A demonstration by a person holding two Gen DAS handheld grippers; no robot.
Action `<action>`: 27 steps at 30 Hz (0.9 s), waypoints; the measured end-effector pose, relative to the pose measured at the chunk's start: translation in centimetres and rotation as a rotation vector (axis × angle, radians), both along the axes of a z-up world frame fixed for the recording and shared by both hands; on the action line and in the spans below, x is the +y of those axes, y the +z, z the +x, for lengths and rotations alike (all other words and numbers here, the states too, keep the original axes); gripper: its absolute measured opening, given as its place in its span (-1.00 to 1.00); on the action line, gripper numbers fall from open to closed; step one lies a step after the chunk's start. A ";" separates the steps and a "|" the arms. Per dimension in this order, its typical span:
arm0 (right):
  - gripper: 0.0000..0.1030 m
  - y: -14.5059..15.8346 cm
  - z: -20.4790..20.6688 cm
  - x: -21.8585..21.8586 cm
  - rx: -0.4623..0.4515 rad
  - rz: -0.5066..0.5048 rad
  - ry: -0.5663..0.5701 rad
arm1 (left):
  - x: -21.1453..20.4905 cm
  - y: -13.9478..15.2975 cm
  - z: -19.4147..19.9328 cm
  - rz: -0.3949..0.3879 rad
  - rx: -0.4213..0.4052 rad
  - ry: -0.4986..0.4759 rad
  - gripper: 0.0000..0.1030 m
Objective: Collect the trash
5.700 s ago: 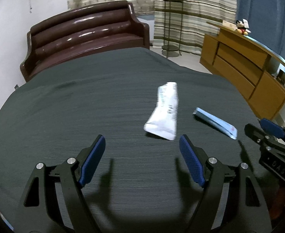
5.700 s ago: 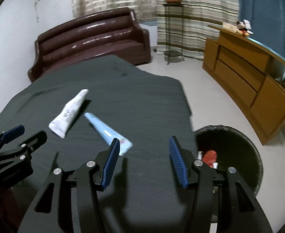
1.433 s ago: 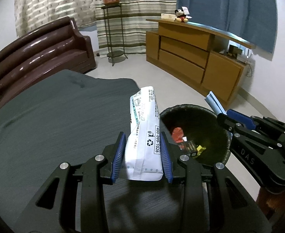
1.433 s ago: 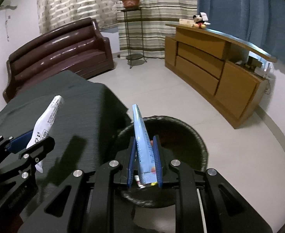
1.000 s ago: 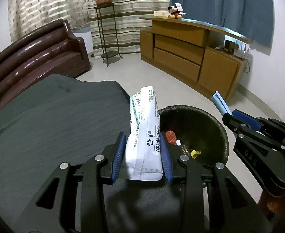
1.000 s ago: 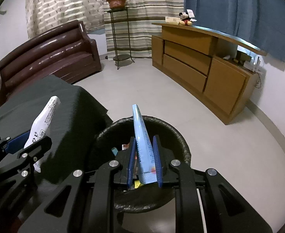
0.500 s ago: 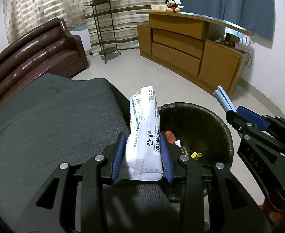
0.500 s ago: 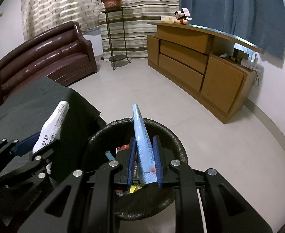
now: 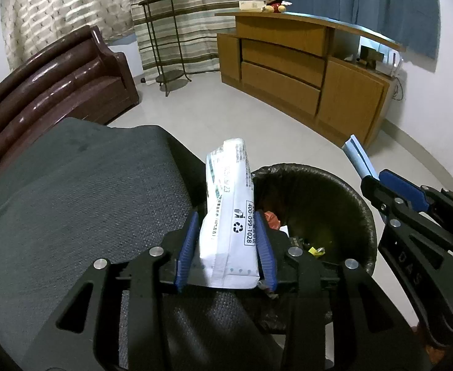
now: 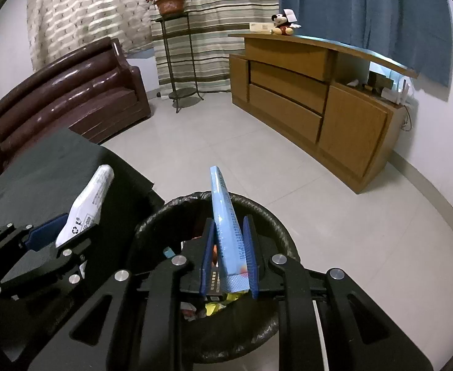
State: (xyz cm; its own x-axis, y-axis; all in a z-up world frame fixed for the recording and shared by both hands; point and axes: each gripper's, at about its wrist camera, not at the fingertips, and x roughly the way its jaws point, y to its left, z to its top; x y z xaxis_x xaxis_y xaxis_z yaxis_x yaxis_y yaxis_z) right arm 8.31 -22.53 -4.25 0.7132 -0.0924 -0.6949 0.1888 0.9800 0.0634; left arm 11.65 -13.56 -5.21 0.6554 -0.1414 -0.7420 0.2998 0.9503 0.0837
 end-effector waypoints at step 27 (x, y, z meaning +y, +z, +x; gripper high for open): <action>0.47 1.3 -0.7 -0.9 -0.062 -0.046 -0.090 | 1.0 0.6 0.2 -0.020 -0.026 0.030 0.44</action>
